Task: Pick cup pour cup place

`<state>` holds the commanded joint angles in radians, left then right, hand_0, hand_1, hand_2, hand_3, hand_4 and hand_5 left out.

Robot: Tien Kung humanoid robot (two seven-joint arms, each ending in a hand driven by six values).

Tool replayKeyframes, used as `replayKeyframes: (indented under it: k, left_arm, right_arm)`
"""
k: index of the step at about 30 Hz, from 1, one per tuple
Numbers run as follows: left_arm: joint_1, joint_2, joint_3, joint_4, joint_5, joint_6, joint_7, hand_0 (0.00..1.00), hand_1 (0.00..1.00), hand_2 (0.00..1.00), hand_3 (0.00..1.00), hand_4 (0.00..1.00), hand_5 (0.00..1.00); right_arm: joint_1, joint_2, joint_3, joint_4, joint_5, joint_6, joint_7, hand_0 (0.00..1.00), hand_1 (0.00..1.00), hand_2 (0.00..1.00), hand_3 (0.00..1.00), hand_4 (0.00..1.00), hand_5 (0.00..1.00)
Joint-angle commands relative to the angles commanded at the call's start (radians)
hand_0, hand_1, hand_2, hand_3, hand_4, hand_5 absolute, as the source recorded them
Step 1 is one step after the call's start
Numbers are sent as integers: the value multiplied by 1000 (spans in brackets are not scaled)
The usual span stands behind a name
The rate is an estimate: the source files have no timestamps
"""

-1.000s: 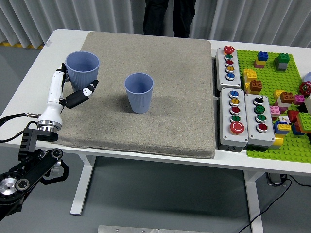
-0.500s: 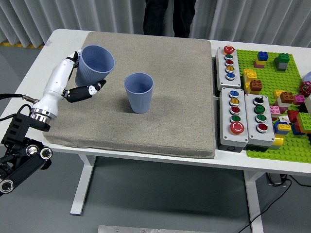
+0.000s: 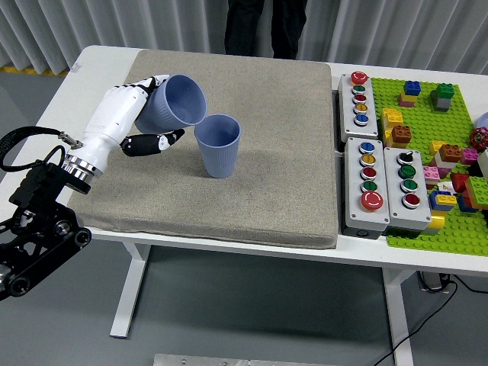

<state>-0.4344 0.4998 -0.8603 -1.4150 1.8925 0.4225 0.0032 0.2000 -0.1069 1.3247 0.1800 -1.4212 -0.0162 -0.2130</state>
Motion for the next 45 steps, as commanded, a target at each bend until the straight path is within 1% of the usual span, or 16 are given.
replayKeyframes:
  k: [3, 16, 25, 29, 38, 45]
  left_arm:
    - [-8, -2, 5, 2, 37, -3, 9, 584, 530, 550, 602, 667, 97]
    - [-64, -7, 36, 46, 263, -19, 63, 582, 529, 550, 602, 667, 101]
    - [-79, -7, 57, 73, 353, -18, 87, 583, 527, 549, 603, 668, 109]
    - [-78, -5, 63, 78, 376, -15, 94, 583, 527, 549, 603, 668, 109]
    - [-85, -7, 75, 86, 376, -9, 100, 584, 529, 550, 605, 666, 111]
    - [-97, -6, 89, 96, 376, 30, 135, 581, 528, 548, 600, 663, 111]
  right_arm:
    - [0, 0, 1, 0, -1, 0, 0, 689, 658, 580, 586, 2, 42]
    - [4, -2, -6, 0, 9, -1, 0, 689, 659, 579, 587, 2, 40]
    - [1, -1, -9, 0, 10, -1, 0, 689, 659, 580, 586, 2, 37]
    - [-3, 0, -9, 0, 8, -1, -1, 689, 659, 580, 586, 2, 37]
    - [-4, 0, -7, 0, 6, -1, -1, 689, 659, 580, 585, 2, 35]
    - [-1, -1, -7, 0, 7, -1, 0, 689, 659, 580, 585, 2, 34]
